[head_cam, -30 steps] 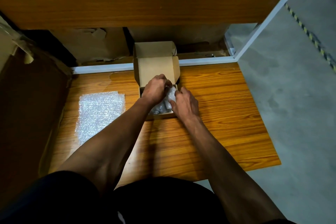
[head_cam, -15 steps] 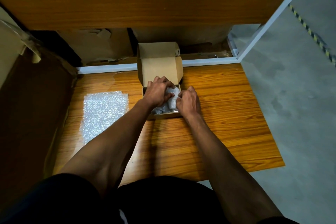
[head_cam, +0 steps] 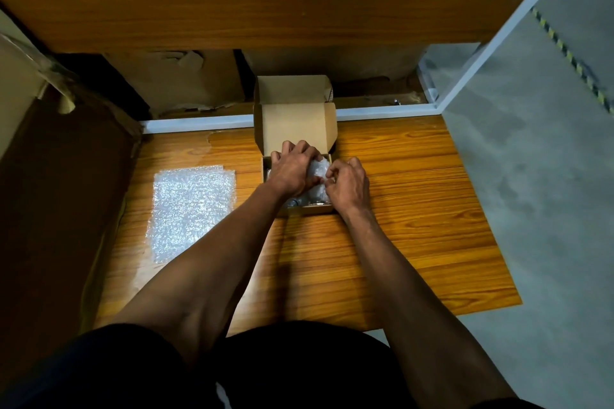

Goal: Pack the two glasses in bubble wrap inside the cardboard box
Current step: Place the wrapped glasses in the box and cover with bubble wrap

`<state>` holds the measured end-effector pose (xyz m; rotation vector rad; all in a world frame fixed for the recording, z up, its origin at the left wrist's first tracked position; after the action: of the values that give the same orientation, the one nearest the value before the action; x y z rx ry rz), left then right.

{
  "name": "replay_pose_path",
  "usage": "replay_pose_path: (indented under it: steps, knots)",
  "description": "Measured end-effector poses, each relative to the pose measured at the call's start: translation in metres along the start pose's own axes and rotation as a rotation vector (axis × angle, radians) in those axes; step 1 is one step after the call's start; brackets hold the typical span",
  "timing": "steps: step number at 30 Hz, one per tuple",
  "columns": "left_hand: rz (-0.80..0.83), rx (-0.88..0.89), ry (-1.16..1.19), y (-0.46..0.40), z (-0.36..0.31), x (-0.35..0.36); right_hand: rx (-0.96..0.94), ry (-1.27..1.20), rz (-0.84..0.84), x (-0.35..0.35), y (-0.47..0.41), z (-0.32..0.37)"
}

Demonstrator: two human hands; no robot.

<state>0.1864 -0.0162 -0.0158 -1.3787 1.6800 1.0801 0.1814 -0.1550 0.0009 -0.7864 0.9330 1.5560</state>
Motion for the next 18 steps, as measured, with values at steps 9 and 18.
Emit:
replay_pose_path:
  steps: [9,18]
  knots:
    - [0.010,-0.016,-0.019,0.0030,0.0048,0.0019,-0.031,0.057,-0.008,0.0045,0.0049,-0.0003]
    - [0.032,-0.006,-0.139,0.0039,0.0015,0.0044,-0.059,0.241,0.030,0.0067,0.0039,0.0031]
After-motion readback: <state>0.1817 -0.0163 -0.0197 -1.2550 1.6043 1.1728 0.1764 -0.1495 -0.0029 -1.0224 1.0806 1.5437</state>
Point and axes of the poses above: each hand's wrist, its own y-axis away from the middle knuckle, its own x-axis out of the palm, z = x × y, the point moved 8 cm from there along -y, towards the middle knuckle, and after that the axes turned 1 degree about -y, right-handed, at the moved point
